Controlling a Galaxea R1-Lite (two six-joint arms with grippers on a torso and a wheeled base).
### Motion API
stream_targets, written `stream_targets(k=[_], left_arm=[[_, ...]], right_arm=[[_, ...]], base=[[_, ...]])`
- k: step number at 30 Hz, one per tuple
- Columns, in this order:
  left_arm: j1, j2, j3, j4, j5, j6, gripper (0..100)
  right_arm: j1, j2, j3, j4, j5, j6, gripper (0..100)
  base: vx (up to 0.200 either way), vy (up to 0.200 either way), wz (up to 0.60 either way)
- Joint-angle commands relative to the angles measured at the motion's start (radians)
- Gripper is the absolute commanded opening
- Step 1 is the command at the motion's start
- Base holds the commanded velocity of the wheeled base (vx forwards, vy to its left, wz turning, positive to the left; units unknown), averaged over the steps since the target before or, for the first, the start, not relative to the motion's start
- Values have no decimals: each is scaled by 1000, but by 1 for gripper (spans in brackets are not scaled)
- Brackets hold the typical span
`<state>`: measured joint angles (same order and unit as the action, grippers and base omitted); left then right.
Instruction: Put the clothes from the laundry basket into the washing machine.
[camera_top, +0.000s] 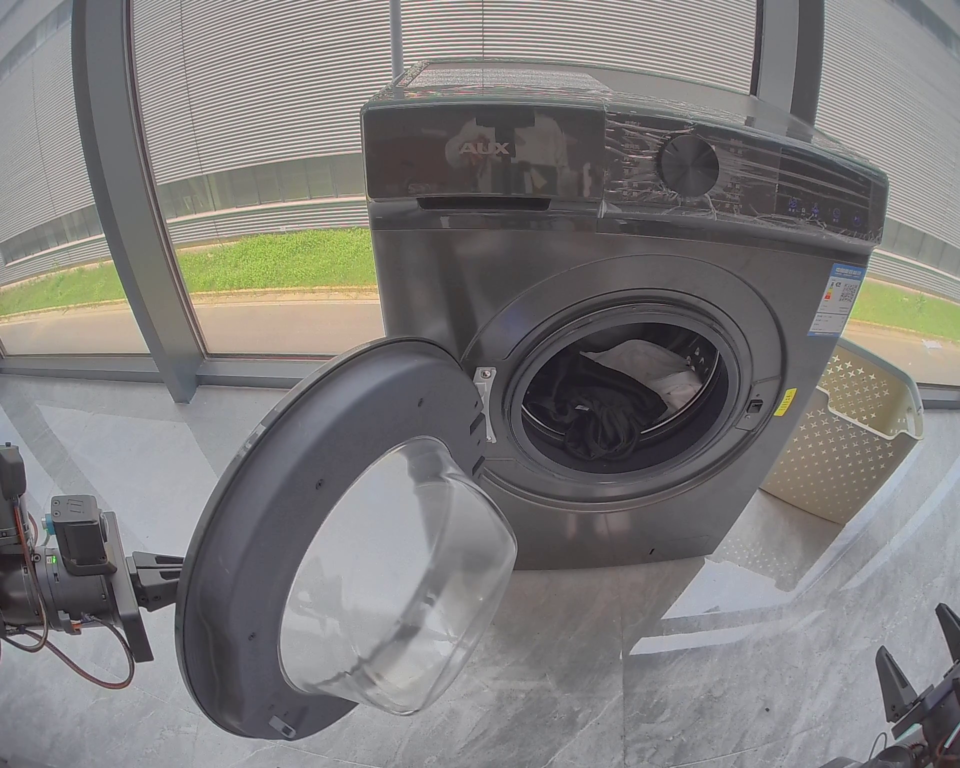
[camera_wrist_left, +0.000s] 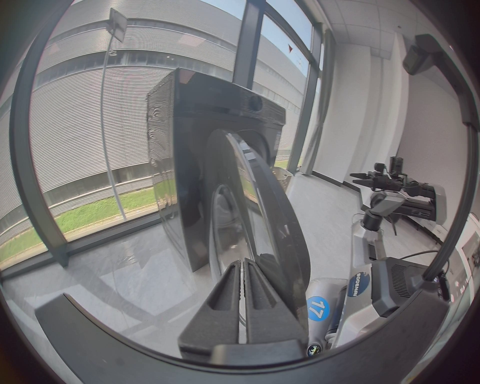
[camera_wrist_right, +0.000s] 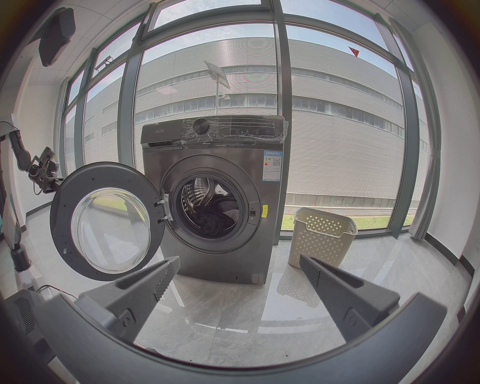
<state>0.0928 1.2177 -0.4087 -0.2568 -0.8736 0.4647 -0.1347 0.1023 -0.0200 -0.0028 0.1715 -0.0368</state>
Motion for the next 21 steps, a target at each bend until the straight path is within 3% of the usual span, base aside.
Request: stream_targets(k=[1, 6, 16, 21], left_arm=[[-67, -35, -2, 1, -1, -1, 0], [-111, -47, -16, 1, -1, -1, 0], [-235, -52, -39, 1, 44, -3, 0], [-334, -49, -61, 2, 90, -6, 0]], right_arm=[[0, 0, 2, -2, 0, 0, 100], [0, 0, 2, 0, 0, 0, 100], [0, 0, 0, -2, -1, 2, 100], [0, 0, 2, -2, -1, 0, 100]], base=[[0, 0, 0], [0, 0, 0], [0, 0, 0], [0, 0, 0]])
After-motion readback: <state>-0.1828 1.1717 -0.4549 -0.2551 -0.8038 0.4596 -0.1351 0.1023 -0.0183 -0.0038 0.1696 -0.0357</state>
